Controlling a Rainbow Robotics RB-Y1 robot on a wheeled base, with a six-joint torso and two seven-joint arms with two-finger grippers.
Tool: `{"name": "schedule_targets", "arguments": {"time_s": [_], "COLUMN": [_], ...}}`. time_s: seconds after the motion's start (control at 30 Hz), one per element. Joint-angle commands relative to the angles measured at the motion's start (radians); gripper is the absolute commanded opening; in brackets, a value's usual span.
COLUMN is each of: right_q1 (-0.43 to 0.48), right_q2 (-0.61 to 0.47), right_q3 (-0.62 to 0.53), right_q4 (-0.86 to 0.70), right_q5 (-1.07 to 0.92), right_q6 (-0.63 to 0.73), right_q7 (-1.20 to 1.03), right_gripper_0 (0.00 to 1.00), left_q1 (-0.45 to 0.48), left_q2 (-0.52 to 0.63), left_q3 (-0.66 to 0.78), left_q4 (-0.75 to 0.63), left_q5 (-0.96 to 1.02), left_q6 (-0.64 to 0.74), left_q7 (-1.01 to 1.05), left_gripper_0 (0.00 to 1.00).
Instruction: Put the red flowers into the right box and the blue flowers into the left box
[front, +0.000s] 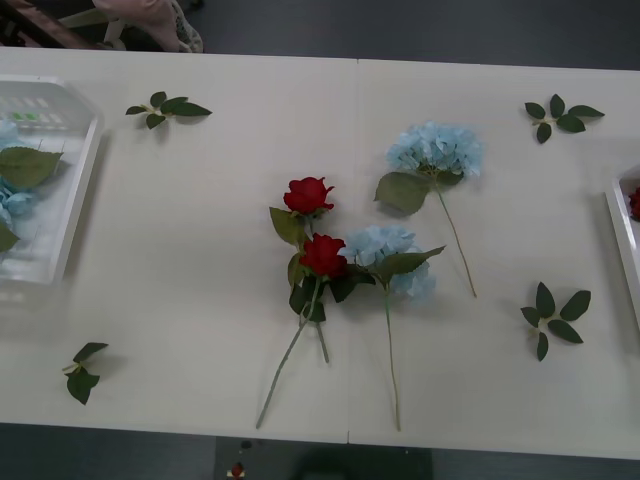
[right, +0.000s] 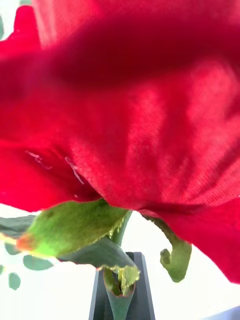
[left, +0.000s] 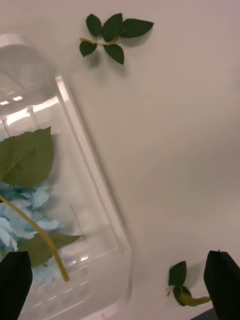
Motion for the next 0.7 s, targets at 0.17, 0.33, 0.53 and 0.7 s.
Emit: {"name": "schedule_targets", "arguments": {"time_s": [0.17, 0.33, 0.53, 0.7], "right_q1": [-0.024, -0.024, -0.024, -0.024], "right_q2": [-0.053, -0.053, -0.053, -0.052], "right_q3": [0.015, 0.048, 0.103, 0.166], "right_q4": [0.303, 0.427, 0.576, 0.674], "right_q5": [0.002, 0.046, 0.117, 0.107], "right_q6": [-0.268, -0.386, -0.553, -0.693], "right_q7": [0.240, 0.328, 0.358, 0.360], "right_gripper_0": [0.00, 0.00, 0.00, 0.01], "left_q1": [0.187, 0.192, 0.110, 0.055], "left_q2": [-0.186, -0.281, -0.384, -0.462], "left_q3": [-0.092, -0.187, -0.339, -0.452], "left_q4": [-0.334, -0.356, -0.351, -0.345], "left_q5": [-0.178, -0.293, -0.442, -0.561], "left_q6": [-0.278, -0.368, -0.373, -0.371], "left_q7": [0.334, 0.438, 0.647, 0.814], "left_gripper_0": [1.00, 1.00, 1.00, 1.00]}}
